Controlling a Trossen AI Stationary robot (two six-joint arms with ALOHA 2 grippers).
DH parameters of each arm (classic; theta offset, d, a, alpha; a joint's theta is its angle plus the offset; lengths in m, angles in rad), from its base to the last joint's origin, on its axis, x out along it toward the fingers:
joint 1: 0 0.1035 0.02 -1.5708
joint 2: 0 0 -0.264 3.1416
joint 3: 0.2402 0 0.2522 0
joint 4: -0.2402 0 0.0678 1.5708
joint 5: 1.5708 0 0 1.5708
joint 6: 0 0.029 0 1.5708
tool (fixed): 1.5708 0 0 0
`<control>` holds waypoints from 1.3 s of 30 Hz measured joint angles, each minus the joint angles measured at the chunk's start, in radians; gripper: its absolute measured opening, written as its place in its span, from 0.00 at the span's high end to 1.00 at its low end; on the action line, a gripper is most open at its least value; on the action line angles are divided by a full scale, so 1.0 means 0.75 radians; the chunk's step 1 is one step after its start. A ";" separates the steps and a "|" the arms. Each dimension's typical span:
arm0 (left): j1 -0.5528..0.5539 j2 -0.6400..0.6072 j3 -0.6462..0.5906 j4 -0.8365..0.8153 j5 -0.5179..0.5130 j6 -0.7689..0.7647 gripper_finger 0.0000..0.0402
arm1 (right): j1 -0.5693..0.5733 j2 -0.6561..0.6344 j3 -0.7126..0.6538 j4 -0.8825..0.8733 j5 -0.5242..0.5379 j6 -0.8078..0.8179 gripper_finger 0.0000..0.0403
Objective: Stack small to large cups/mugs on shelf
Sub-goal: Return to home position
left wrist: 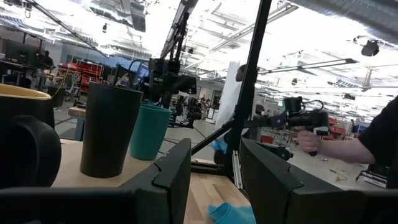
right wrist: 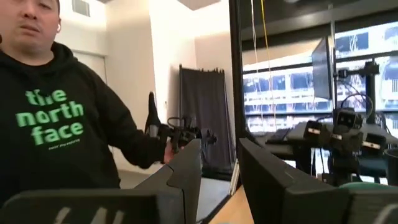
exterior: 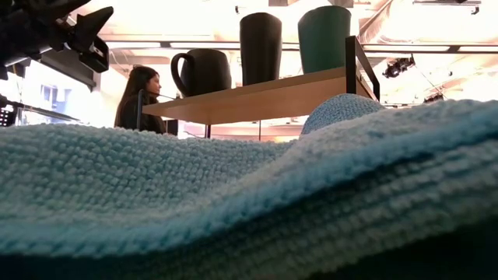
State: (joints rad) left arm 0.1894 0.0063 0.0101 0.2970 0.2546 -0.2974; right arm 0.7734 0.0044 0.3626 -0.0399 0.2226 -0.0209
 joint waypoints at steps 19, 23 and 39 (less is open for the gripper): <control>0.000 0.000 0.000 -0.001 0.010 -0.029 0.69 | 0.002 0.001 -0.316 0.511 -0.146 0.039 0.75; 0.000 0.000 0.000 -0.001 0.018 -0.030 0.69 | 0.002 0.001 -0.316 0.510 -0.171 0.049 0.75; 0.000 0.000 0.000 -0.001 0.020 -0.031 0.69 | 0.002 0.002 -0.469 0.568 -0.193 0.170 0.75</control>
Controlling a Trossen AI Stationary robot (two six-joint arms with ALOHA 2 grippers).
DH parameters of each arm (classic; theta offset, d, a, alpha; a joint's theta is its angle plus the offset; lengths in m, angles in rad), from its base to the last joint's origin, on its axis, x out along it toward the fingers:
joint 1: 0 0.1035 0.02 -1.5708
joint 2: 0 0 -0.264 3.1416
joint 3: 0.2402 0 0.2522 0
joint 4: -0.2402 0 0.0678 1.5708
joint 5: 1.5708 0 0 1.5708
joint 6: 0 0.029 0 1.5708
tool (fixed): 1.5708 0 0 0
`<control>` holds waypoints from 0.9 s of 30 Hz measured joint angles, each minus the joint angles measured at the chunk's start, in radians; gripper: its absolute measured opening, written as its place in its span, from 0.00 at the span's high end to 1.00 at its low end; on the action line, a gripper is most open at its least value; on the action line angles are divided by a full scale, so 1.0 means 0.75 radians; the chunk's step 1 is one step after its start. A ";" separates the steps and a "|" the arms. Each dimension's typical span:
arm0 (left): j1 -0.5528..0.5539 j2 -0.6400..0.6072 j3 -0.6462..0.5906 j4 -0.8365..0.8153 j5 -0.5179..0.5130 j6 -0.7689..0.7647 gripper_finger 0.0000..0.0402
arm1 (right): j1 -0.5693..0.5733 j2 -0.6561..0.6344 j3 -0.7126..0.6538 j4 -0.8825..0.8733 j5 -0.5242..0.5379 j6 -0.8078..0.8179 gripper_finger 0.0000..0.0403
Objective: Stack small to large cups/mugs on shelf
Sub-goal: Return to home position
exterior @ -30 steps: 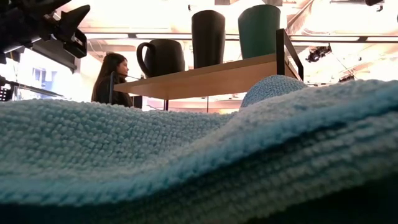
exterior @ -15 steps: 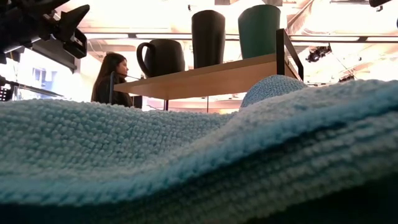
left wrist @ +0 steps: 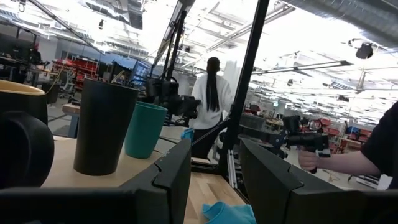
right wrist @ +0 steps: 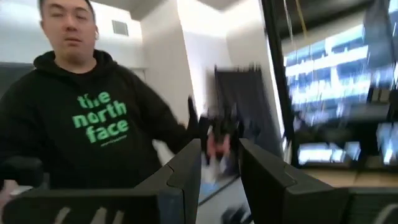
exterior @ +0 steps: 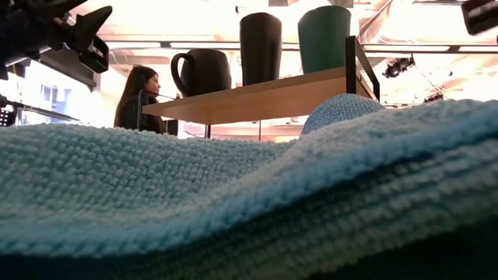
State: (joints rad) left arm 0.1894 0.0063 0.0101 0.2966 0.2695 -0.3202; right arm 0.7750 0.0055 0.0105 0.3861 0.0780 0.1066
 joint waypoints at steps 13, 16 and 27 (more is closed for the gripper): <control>0.000 0.000 0.000 -0.020 -0.001 0.001 0.69 | -0.001 0.033 0.000 -0.186 0.089 0.079 0.75; 0.000 0.000 0.000 -0.023 0.001 0.001 0.69 | -0.008 0.032 0.000 -0.173 0.024 -0.135 0.75; 0.000 0.000 0.000 -0.050 0.002 0.001 0.69 | -0.315 -0.001 -0.001 -0.141 -0.362 -0.138 0.75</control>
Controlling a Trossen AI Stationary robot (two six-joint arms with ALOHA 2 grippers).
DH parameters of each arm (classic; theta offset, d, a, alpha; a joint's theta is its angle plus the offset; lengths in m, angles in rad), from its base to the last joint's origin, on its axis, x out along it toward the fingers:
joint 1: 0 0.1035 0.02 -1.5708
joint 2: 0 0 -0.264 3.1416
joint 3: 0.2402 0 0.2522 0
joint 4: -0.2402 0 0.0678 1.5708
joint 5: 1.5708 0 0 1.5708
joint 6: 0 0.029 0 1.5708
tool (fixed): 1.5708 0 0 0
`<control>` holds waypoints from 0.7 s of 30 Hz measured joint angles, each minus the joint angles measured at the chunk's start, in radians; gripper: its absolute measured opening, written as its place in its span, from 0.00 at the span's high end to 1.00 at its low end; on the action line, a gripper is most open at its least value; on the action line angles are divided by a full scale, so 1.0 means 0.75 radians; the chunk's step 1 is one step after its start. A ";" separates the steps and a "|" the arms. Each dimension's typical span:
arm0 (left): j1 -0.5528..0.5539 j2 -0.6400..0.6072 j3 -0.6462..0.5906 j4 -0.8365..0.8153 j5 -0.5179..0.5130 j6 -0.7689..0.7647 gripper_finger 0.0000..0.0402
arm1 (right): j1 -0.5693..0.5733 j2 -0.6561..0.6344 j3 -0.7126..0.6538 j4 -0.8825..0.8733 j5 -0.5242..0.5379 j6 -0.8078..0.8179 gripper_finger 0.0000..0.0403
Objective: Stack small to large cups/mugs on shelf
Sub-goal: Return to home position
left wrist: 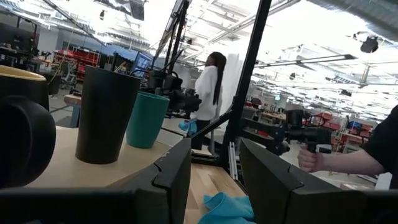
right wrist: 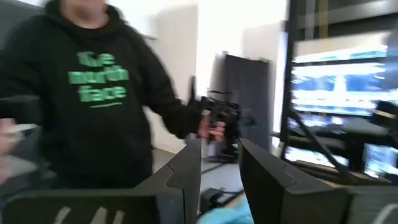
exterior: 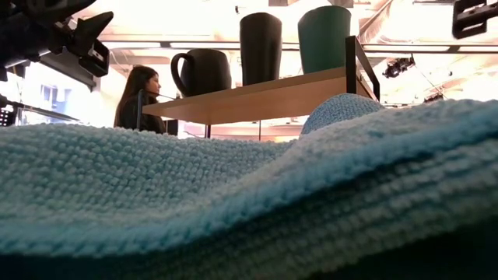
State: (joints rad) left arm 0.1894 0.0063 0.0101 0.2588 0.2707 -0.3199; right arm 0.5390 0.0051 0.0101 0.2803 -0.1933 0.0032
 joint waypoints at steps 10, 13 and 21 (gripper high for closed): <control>0.000 0.000 0.000 0.000 -0.001 0.000 0.69 | -0.242 -0.001 0.000 -0.018 -0.238 0.062 0.75; 0.000 0.000 0.000 0.000 -0.001 0.001 0.69 | -0.337 -0.001 0.000 -0.002 -0.334 0.098 0.75; 0.000 0.000 0.000 0.000 -0.002 0.001 0.69 | -0.544 0.000 0.000 -0.013 -0.454 0.101 0.75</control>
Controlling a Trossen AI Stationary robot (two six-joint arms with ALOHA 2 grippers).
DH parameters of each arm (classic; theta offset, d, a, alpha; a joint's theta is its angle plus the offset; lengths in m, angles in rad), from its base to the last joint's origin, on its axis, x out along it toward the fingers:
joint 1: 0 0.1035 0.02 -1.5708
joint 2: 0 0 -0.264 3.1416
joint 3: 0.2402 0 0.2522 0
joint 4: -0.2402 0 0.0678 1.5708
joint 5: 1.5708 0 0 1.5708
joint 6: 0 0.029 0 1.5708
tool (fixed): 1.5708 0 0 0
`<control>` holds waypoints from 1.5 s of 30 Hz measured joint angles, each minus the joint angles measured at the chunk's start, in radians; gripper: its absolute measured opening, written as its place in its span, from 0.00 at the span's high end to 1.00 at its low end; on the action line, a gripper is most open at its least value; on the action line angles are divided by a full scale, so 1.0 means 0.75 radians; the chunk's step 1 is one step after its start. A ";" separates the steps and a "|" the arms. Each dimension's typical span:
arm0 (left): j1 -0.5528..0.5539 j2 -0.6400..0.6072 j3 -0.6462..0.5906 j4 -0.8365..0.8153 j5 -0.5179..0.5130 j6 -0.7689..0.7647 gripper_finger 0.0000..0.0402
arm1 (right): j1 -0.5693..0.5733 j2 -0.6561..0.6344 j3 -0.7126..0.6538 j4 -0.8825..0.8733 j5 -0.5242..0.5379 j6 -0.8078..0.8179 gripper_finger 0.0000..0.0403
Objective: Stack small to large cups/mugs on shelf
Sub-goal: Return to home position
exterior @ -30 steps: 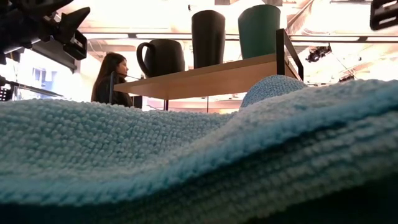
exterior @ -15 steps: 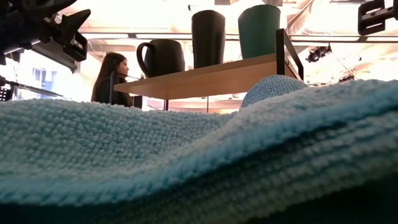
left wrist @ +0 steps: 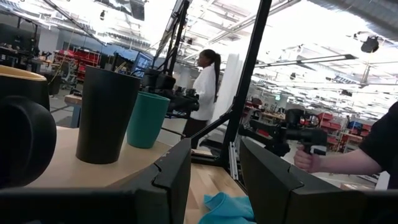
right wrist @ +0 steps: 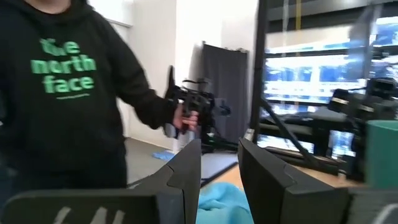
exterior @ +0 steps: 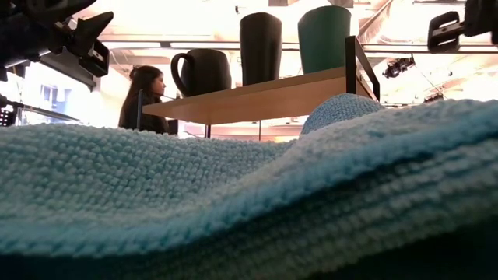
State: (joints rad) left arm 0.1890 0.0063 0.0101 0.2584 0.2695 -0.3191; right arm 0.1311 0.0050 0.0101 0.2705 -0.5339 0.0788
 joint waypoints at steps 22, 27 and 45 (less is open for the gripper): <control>0.000 0.000 0.000 -0.017 0.010 0.031 0.69 | -0.131 0.000 0.000 -0.189 0.154 -0.157 0.75; 0.000 0.000 0.000 -0.054 0.010 0.029 0.69 | -0.131 0.000 0.000 -0.196 0.181 -0.225 0.75; 0.000 0.000 0.000 -0.156 0.010 0.059 0.69 | -0.131 0.000 0.000 -0.214 0.334 -0.288 0.75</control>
State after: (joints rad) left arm 0.1893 0.0063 0.0101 0.1418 0.2771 -0.2747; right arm 0.0326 0.0051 0.0101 0.1100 -0.2837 -0.1369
